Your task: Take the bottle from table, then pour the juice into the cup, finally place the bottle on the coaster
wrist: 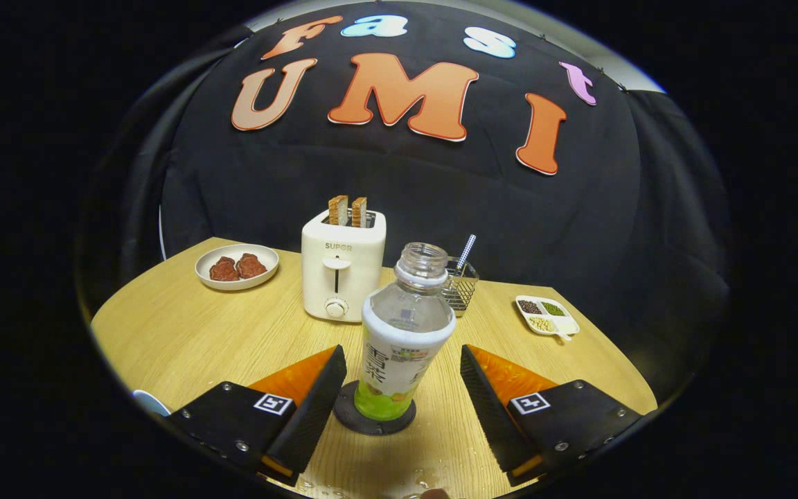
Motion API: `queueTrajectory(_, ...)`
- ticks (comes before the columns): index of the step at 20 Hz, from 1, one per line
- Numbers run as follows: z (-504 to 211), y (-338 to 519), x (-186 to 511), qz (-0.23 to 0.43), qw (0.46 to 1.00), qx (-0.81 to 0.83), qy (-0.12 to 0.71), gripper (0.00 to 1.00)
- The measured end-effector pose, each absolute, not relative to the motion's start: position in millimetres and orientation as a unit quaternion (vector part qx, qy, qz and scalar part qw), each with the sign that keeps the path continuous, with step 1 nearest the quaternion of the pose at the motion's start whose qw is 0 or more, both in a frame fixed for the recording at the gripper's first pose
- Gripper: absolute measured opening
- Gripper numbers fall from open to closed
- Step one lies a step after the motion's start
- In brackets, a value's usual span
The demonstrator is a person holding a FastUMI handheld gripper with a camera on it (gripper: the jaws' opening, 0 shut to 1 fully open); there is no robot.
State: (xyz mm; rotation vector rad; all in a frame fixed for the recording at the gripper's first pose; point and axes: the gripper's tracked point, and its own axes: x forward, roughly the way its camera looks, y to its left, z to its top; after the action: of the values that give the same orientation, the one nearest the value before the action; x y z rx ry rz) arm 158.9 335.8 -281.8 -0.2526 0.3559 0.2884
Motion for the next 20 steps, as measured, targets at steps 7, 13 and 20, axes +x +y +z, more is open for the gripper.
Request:
queueTrajectory(7, -194.7, 288.6, 114.9, 0.149, 0.976, -0.107, 0.119, 0.98)
queueTrajectory(13, -115.6, 217.1, 74.9, 0.136, 0.984, -0.091, 0.072, 0.98)
queueTrajectory(20, -74.4, 146.2, 32.9, 0.106, 0.989, -0.093, 0.043, 0.98)
